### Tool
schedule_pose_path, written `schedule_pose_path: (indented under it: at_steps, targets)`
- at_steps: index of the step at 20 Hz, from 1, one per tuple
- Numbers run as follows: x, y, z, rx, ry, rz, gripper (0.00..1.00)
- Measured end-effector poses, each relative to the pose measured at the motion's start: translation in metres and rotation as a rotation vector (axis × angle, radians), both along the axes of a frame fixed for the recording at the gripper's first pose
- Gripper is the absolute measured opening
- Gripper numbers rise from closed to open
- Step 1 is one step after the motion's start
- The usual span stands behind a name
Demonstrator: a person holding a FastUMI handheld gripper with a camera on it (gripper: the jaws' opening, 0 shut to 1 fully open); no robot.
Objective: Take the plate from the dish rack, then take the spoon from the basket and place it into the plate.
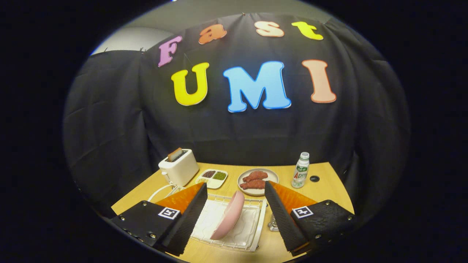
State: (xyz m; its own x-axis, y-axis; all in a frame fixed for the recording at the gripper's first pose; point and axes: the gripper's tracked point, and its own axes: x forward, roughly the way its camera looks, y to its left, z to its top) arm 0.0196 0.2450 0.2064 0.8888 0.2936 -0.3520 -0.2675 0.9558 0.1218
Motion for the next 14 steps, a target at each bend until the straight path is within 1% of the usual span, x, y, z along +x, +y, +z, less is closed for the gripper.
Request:
schedule_pose_path:
  at_steps: [3, 5, 7, 10, 12, 13, 14]
  targets:
    - [0.021, 0.005, -0.035, -0.025, 0.159, 0.002, 0.98]
    - [0.029, 0.005, -0.065, -0.064, 0.272, 0.007, 0.98]
    - [0.031, 0.007, -0.088, -0.075, 0.366, 0.020, 0.98]
    - [0.034, 0.015, -0.111, -0.076, 0.464, 0.042, 0.89]
    - [0.035, 0.024, -0.126, -0.070, 0.531, 0.063, 0.89]
    - [0.035, 0.028, -0.134, -0.062, 0.565, 0.075, 0.86]
    - [0.037, 0.032, -0.138, -0.052, 0.596, 0.086, 0.87]
